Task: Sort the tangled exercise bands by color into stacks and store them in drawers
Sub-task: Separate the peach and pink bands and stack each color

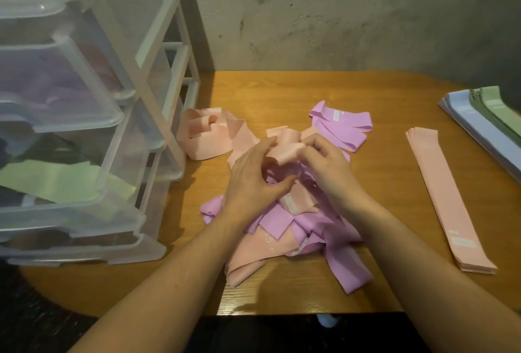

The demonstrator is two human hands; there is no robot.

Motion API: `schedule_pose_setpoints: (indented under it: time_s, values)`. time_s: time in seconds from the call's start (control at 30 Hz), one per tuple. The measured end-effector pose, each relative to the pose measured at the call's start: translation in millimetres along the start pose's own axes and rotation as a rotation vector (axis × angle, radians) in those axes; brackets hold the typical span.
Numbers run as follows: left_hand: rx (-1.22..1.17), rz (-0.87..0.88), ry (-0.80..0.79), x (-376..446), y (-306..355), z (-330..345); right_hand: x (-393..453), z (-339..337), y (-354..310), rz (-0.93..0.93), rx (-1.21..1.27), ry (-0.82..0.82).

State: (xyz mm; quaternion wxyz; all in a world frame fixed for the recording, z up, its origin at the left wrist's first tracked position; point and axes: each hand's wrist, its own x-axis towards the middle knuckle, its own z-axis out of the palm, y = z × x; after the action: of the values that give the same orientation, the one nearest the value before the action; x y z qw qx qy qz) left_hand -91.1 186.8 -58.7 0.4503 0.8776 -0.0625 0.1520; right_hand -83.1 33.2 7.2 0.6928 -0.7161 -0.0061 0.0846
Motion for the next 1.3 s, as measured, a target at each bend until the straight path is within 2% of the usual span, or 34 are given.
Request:
schedule_pose_setpoints:
  time_s: [0.1,0.37,0.5,0.6,0.73,0.87,0.93,1.07,1.13,1.3]
  values:
    - [0.006,0.077,-0.006,-2.9,2.8,-0.4,-10.1,-4.7,-7.7,0.094,0.288,0.053]
    - [0.042,0.198,-0.114,-2.2,-4.3,2.6,-33.5,-35.5,3.3,0.240,0.401,0.080]
    - [0.176,0.305,-0.195,-5.1,-10.3,6.0,-40.2,-52.5,9.2,0.265,0.234,0.186]
    - [0.283,0.372,-0.278,-4.8,-11.4,6.3,-46.4,-63.7,10.3,0.258,0.170,0.204]
    - [0.268,0.365,-0.386,1.6,4.8,-3.6,-54.1,-77.0,2.8,0.211,0.135,0.215]
    - [0.239,0.432,-0.402,3.1,26.5,0.8,-59.3,-91.8,-1.3,0.136,0.033,0.158]
    - [0.207,0.433,-0.394,2.2,38.6,8.5,-62.5,-96.6,-4.5,0.116,0.048,0.130]
    - [0.090,0.456,-0.501,-3.6,61.3,25.6,-70.3,-103.4,-12.1,0.084,0.141,0.095]
    - [0.030,0.449,-0.458,-7.4,68.9,34.4,-72.4,-109.1,-12.1,0.058,0.228,0.086]
    - [-0.219,0.211,-0.355,-12.5,95.3,34.0,-82.9,-123.9,-17.3,0.054,0.442,0.086]
